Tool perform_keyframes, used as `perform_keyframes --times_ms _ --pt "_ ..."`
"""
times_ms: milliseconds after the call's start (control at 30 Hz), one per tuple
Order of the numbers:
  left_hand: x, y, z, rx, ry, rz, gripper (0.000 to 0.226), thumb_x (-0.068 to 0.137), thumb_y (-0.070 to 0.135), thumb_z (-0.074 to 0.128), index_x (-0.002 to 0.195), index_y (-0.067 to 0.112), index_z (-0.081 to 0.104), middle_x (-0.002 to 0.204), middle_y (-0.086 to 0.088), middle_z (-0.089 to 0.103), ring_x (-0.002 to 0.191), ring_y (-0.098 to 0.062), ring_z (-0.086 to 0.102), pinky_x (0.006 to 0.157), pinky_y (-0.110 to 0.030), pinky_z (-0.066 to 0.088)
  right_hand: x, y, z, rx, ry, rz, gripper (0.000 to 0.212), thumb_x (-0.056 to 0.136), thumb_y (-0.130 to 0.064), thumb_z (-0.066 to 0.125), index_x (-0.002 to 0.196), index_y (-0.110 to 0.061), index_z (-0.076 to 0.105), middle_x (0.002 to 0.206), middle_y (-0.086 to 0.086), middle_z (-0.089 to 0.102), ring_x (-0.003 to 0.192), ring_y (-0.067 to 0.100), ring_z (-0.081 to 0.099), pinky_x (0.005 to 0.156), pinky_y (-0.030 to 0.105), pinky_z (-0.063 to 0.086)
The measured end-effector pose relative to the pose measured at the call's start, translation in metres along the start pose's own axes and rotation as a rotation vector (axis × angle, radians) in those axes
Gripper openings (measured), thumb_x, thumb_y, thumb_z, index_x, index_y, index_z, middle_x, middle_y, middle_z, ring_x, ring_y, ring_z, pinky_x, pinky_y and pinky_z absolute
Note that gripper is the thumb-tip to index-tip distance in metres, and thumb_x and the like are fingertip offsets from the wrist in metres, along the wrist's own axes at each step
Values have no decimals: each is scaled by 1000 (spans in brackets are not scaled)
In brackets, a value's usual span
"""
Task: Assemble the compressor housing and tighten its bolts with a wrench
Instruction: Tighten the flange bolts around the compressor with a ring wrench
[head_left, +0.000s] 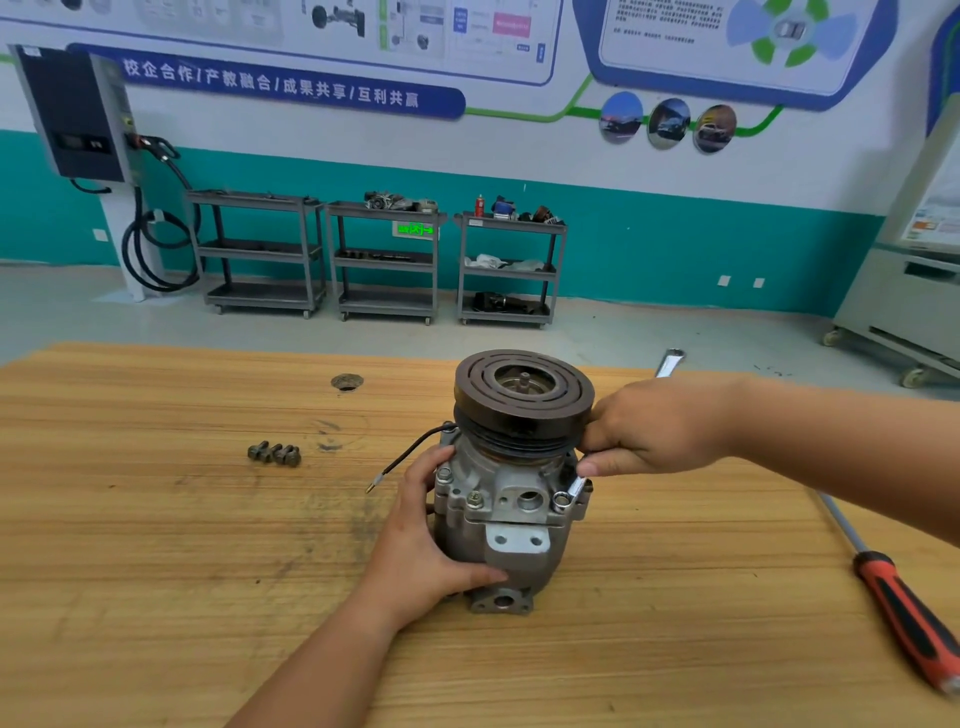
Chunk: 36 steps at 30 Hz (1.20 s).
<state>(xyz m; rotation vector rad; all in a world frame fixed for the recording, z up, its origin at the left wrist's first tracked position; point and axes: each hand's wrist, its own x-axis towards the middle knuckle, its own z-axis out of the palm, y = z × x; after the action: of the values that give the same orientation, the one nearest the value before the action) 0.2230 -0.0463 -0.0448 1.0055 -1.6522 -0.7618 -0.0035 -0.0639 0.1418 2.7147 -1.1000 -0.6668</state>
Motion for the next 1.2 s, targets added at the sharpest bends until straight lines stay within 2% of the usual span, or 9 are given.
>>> perform_keyframes --times_ms 100,200,400,600,733,867,1033,1133,1200 --pt "1 1 0 0 -4 -5 116 41 25 97 119 72 25 136 20 40 118 13 44 86 0 37 -1 -2 4 49 1 12 61 86 -62 18 104 -19 57 97 -2 57 89 15 54 85 31 43" --pt "1 1 0 1 -2 -7 117 41 25 97 118 73 25 138 18 39 118 13 44 87 1 36 -10 -8 9 99 5 84 54 79 -68 13 78 -26 47 72 -9 49 64 5 46 61 18 35" --pt "0 1 -1 5 6 -14 115 40 25 97 117 72 25 139 18 38 122 7 43 87 0 37 -30 -42 34 561 57 385 54 90 -61 20 65 -17 38 57 -3 34 49 11 32 48 17 31" --pt "-1 4 -1 5 2 -12 116 40 26 98 118 71 25 140 15 39 126 -5 45 99 -21 42 -38 -76 35 2093 -164 510 37 94 -28 41 58 -18 45 50 -6 23 35 4 19 27 12 15" --pt "0 2 0 7 9 1 113 33 42 94 121 69 27 138 17 40 122 8 44 90 -2 38 -27 -116 38 2774 82 336 24 75 -20 54 53 -13 46 46 -6 22 29 3 19 24 8 16" --pt "-1 5 3 -23 36 1 106 33 42 89 118 69 30 135 16 45 117 6 50 89 -5 40 -3 -155 31 3227 444 18 35 62 -9 80 56 -9 45 42 -4 23 36 4 12 23 15 20" --pt "-1 10 3 -11 47 4 93 41 51 77 123 56 33 134 5 48 119 1 49 86 1 34 34 -181 19 3441 1046 -25 38 89 -35 45 59 -12 43 39 -5 25 24 6 23 25 11 20" --pt "-1 9 3 -19 55 5 95 42 55 80 125 53 33 134 0 49 120 -3 51 88 0 35 31 -179 25 3514 1074 -83 26 81 -29 52 65 -9 50 43 -4 31 28 6 30 27 15 28" --pt "0 8 4 -17 58 13 98 42 52 86 122 64 30 133 2 50 117 2 53 87 -1 37 25 -181 22 3446 1084 -107 24 57 -10 78 68 -4 59 45 -1 36 29 10 35 27 19 33"
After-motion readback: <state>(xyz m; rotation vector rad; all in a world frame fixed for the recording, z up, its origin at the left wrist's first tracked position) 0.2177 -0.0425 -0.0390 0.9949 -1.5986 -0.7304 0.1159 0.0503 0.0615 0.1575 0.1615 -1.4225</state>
